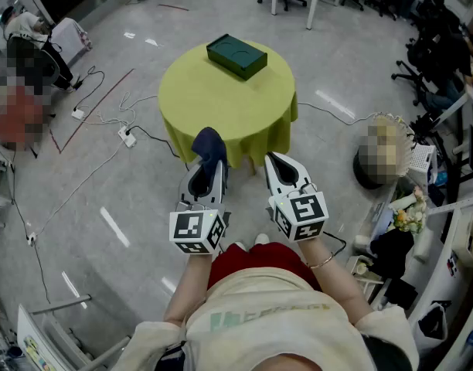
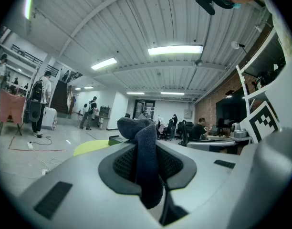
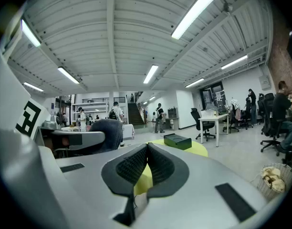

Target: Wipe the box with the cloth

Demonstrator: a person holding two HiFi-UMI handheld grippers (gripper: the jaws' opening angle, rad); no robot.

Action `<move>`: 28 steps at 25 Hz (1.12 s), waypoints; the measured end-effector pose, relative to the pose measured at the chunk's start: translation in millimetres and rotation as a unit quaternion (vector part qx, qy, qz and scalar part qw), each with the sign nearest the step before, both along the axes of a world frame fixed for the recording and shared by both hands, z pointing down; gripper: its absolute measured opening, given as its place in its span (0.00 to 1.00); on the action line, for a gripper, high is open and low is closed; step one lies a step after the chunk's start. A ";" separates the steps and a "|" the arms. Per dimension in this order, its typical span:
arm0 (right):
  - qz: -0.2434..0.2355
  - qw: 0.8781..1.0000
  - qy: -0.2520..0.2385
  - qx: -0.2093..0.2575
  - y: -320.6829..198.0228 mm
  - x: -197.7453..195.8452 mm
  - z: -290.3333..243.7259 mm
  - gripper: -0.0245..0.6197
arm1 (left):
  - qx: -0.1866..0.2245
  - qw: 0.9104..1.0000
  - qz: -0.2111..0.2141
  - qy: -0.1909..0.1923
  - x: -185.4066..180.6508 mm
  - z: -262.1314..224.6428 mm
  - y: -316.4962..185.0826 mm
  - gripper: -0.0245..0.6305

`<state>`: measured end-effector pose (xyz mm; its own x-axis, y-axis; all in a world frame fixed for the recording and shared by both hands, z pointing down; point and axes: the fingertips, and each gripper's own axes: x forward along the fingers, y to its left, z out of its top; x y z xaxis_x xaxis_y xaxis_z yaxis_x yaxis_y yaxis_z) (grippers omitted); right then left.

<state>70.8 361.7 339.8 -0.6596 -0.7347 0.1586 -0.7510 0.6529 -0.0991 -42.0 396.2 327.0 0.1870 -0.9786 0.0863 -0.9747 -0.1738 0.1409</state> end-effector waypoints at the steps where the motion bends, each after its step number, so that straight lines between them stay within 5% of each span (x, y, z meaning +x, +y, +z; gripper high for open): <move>1: -0.001 1.000 0.000 0.000 -3.5 1.7 0.4 0.10 | 0.001 1.000 -0.002 0.000 1.0 0.1 -2.6 0.17; 10: -0.035 0.999 -0.023 -0.024 -22.1 13.9 9.4 0.10 | 0.000 1.000 -0.028 -0.008 2.1 -0.6 -18.2 0.17; 17: -0.018 0.999 -0.045 -0.024 -54.9 17.4 2.2 0.10 | 0.006 0.999 -0.039 -0.021 -14.4 -12.1 -46.0 0.17; 28: -0.002 0.998 -0.031 -0.050 -168.9 -22.0 28.6 0.10 | -0.005 1.000 -0.027 -0.013 -63.2 9.3 -177.2 0.17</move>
